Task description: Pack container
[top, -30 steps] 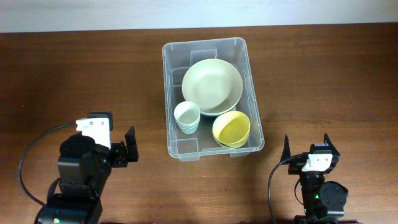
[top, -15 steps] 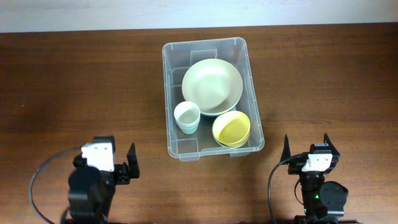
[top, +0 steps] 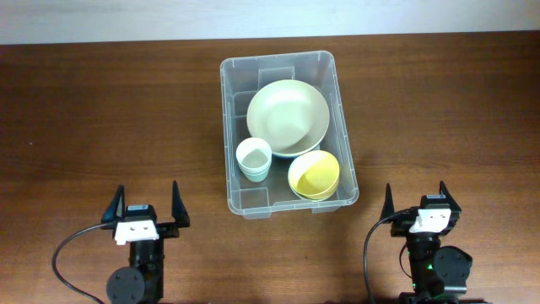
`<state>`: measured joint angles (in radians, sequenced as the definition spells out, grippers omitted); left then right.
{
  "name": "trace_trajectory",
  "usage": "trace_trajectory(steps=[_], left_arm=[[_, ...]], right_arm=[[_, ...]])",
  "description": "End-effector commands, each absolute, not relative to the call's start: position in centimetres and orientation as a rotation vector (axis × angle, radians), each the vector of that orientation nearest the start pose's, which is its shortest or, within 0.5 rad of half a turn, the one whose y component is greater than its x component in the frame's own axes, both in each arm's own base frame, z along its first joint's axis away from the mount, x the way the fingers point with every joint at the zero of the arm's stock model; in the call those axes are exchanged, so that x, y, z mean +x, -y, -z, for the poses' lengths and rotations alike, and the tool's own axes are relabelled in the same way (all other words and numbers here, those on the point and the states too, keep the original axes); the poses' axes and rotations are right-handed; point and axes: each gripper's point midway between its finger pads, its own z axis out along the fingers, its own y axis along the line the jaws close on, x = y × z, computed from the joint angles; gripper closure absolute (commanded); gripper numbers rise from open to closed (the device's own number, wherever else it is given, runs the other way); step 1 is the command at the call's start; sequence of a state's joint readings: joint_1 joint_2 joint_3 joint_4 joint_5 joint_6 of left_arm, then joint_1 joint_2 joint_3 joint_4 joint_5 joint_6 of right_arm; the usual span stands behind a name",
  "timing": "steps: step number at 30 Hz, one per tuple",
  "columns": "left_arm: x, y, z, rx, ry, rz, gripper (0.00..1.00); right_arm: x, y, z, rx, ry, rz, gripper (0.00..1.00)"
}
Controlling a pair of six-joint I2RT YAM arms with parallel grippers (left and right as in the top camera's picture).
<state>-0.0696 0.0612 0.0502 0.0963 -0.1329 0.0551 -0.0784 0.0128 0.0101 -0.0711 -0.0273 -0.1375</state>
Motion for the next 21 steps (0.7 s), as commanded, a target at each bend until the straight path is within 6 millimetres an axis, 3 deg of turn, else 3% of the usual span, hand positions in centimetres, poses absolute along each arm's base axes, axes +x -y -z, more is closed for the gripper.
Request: trace_trajectory(steps=[1, 5, 9, 21], left_arm=[[24.5, -1.0, -20.2, 0.029, -1.473, -0.170, 0.00], [24.5, -1.0, -19.4, 0.080, -1.499, -0.223, 0.00], [24.5, -1.0, -15.9, 0.072, -1.639, -0.189, 0.00], [24.6, 1.2, -15.7, 0.168, -1.640, -0.072, 0.00]], right_arm=[[24.6, 1.1, -15.6, -0.089, -1.647, 0.130, 0.01], [24.6, 1.1, -15.6, -0.089, -1.647, 0.130, 0.01], [24.6, 1.1, -15.6, -0.089, -1.647, 0.130, 0.01], [24.6, 1.1, -15.6, -0.089, -1.647, 0.130, 0.01]])
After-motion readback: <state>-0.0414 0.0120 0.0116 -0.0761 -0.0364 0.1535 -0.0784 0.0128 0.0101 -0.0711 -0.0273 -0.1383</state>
